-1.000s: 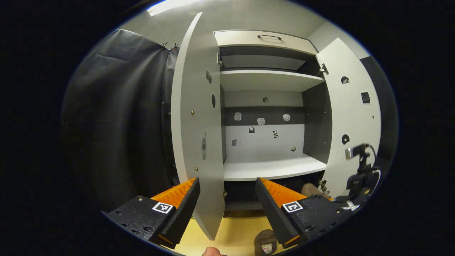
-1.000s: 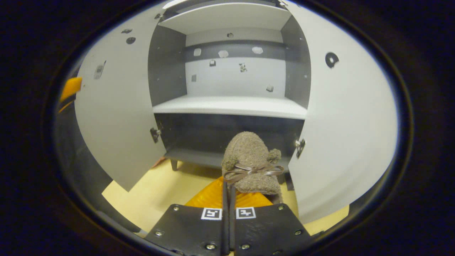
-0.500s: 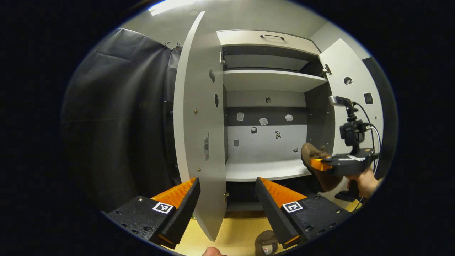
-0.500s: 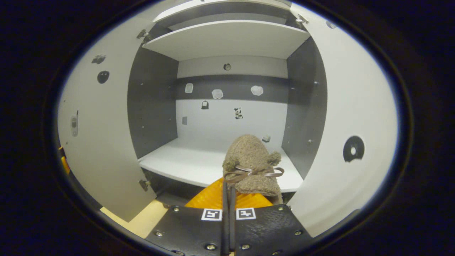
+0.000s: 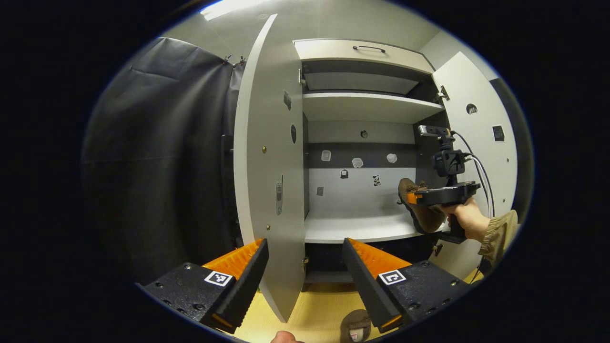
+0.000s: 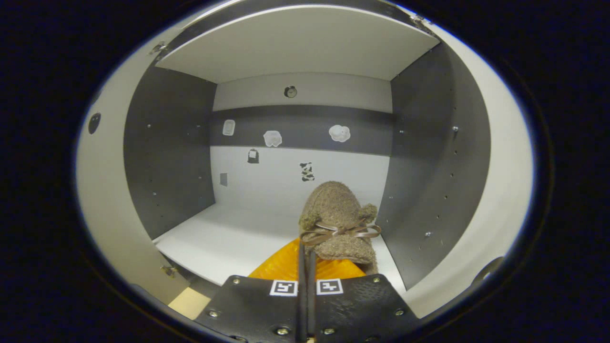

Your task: Grab one shoe with the right hand and put it into the shoe cabinet, grab the other shoe with the left hand and put it into the shoe cabinet; then close the right door with the right hand and the left door with the left hand.

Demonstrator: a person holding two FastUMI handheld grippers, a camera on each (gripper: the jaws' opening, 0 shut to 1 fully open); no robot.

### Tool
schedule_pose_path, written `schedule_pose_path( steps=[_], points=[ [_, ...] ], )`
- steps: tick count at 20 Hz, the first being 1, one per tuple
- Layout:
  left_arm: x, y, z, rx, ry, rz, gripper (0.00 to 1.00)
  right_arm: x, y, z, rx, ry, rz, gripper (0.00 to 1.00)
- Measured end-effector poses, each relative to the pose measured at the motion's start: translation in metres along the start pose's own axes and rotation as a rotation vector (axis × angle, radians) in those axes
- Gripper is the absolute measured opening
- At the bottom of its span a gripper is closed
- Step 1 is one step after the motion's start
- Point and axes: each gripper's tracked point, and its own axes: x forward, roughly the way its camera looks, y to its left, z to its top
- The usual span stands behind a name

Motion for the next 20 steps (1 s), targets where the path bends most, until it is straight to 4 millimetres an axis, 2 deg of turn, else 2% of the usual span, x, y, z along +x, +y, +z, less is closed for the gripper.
schedule_pose_path(
  steps=[7,17,20],
  points=[
    [0.001,0.000,0.000,-0.002,0.008,0.012,0.95,0.045,-0.017,-0.015,0.044,0.064,-0.030,0.00],
    [0.001,0.000,0.000,-0.008,0.009,0.022,0.95,0.083,-0.017,-0.037,0.072,0.164,-0.055,0.01],
    [0.001,0.000,0.000,-0.014,0.008,0.020,0.95,0.088,-0.018,-0.046,0.093,0.202,-0.070,0.01]
  ],
)
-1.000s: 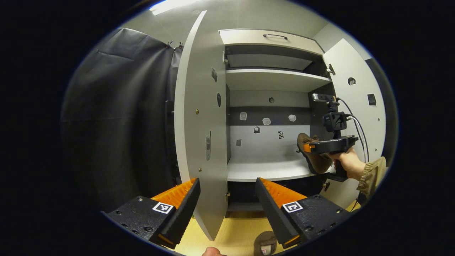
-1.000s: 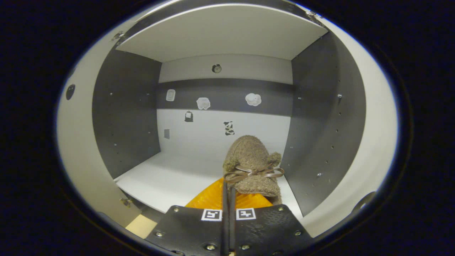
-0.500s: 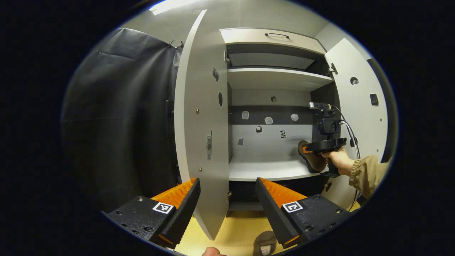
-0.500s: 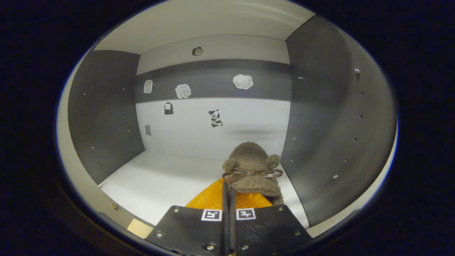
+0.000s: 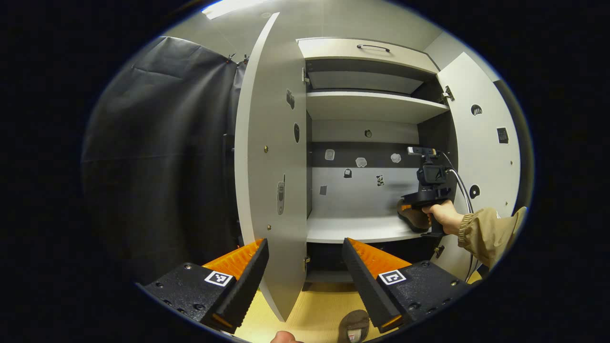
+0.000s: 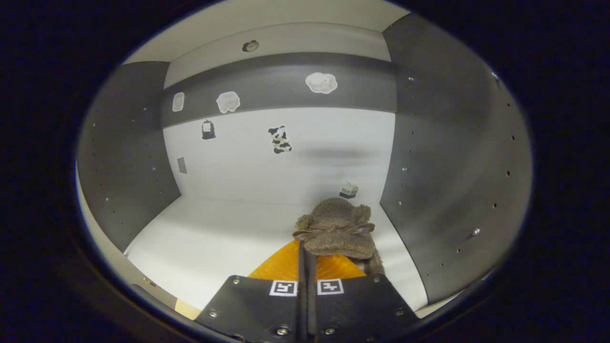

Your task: Grab one shoe with the right hand and put it into the shoe cabinet, grab the other shoe with the left hand and put it into the shoe cabinet; then close the right door with the right hand and the left door with the left hand.

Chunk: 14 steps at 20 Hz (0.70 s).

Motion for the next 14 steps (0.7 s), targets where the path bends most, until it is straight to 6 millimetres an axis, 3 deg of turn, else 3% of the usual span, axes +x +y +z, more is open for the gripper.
schedule_pose_path(
  steps=[4,5,7,11,14],
  points=[
    [-0.001,0.000,0.000,-0.004,0.002,-0.004,0.95,-0.001,0.001,-0.002,0.012,0.016,-0.002,0.07],
    [-0.001,0.000,0.000,-0.005,0.002,-0.005,0.96,-0.003,0.003,-0.002,0.013,0.020,0.001,0.16],
    [-0.001,-0.001,0.000,-0.003,0.004,-0.009,0.95,-0.011,0.002,-0.002,-0.005,0.021,-0.005,0.24],
    [-0.002,-0.001,-0.001,0.002,0.005,-0.021,0.95,-0.040,0.004,-0.001,-0.045,0.010,0.001,0.24],
    [-0.004,-0.001,-0.004,-0.004,0.016,-0.030,0.96,-0.075,0.005,0.008,-0.086,-0.037,0.002,0.24]
  ],
)
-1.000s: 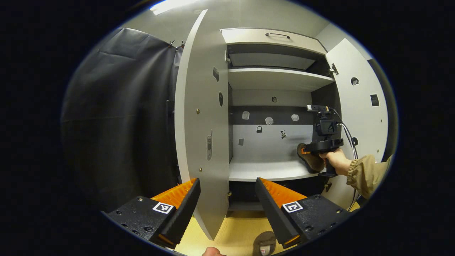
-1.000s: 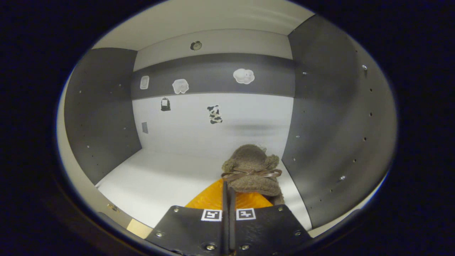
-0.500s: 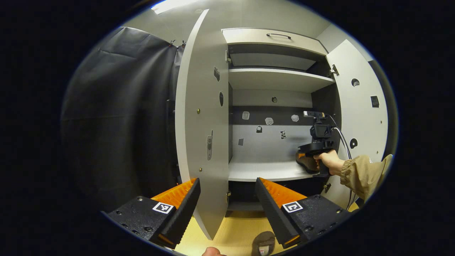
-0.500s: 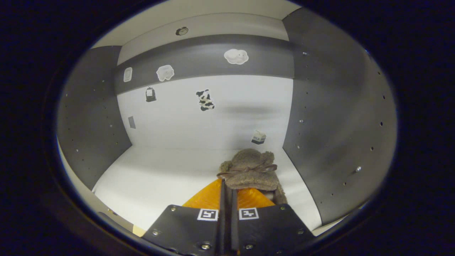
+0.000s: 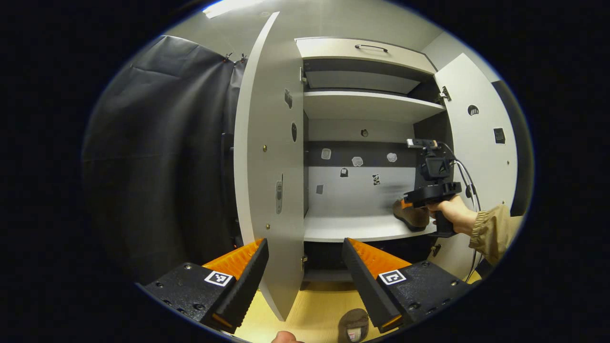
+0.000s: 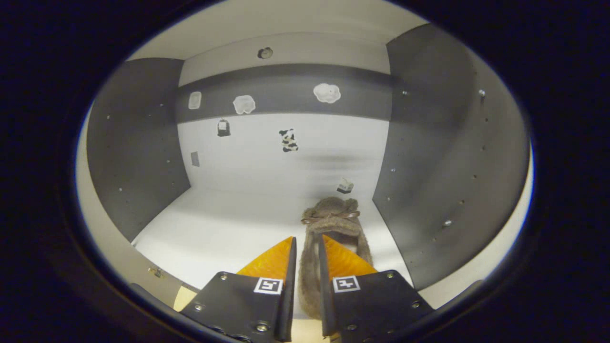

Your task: Grab one shoe with the right hand and put it into the shoe cabinet, grab the other shoe with the left hand and put it into the shoe cabinet; then close the right door with the right hand and the left door with the left hand.

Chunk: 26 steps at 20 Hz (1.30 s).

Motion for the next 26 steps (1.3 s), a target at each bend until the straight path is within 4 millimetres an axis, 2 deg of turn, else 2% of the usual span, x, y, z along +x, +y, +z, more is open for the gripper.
schedule_pose_path(
  steps=[3,8,12,14,16,19,26],
  points=[
    [-0.004,-0.005,-0.006,-0.009,0.010,-0.022,0.96,-0.047,0.008,0.024,-0.010,-0.085,0.025,0.24],
    [-0.011,-0.023,-0.031,0.005,0.060,-0.075,0.96,-0.144,0.018,0.066,0.016,-0.256,0.036,0.24],
    [-0.012,-0.043,-0.059,0.014,0.113,-0.147,0.96,-0.218,0.024,0.084,0.053,-0.354,0.068,0.24],
    [-0.011,-0.052,-0.074,0.025,0.143,-0.178,0.96,-0.248,0.017,0.090,0.072,-0.385,0.071,0.24],
    [-0.009,-0.059,-0.087,0.029,0.169,-0.205,0.96,-0.271,0.007,0.091,0.079,-0.407,0.065,0.24],
    [-0.005,-0.077,-0.108,0.024,0.211,-0.263,0.96,-0.296,-0.008,0.089,0.082,-0.424,0.048,0.24],
    [0.005,-0.095,-0.184,0.054,0.372,-0.305,0.96,-0.358,-0.042,0.089,0.077,-0.460,-0.005,0.24]
  ],
)
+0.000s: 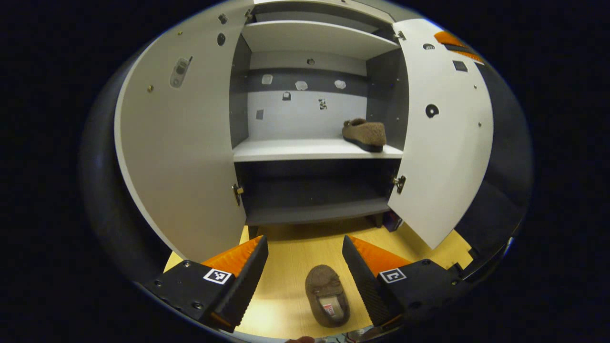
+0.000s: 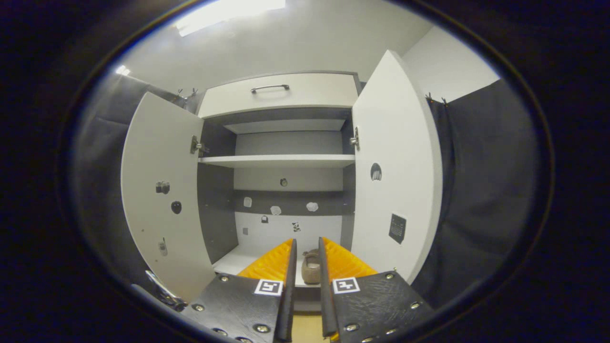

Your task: Grab one shoe with the right hand and put it into the shoe cabinet, grab the other shoe with the left hand and put it into the shoe cabinet; then close the right door with the right hand and the left door with the left hand.

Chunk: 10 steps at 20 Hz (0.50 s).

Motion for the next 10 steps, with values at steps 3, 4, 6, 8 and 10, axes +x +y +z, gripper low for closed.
schedule_pose_path(
  steps=[3,4,6,8,10],
  points=[
    [0.016,-0.004,-0.031,0.009,0.062,-0.011,0.97,-0.018,-0.013,0.016,-0.007,-0.021,-0.022,0.24],
    [0.018,-0.004,-0.044,0.009,0.085,-0.013,0.97,-0.022,-0.017,0.019,-0.006,-0.023,-0.028,0.24],
    [0.023,-0.012,-0.070,0.001,0.130,-0.020,0.97,-0.029,-0.022,0.024,0.004,-0.026,-0.034,0.23],
    [0.027,-0.016,-0.090,-0.003,0.168,-0.028,0.97,-0.037,-0.030,0.034,0.000,-0.041,-0.050,0.25],
    [0.030,-0.017,-0.112,-0.012,0.218,-0.037,0.97,-0.045,-0.036,0.042,-0.007,-0.053,-0.068,0.31]
  ],
)
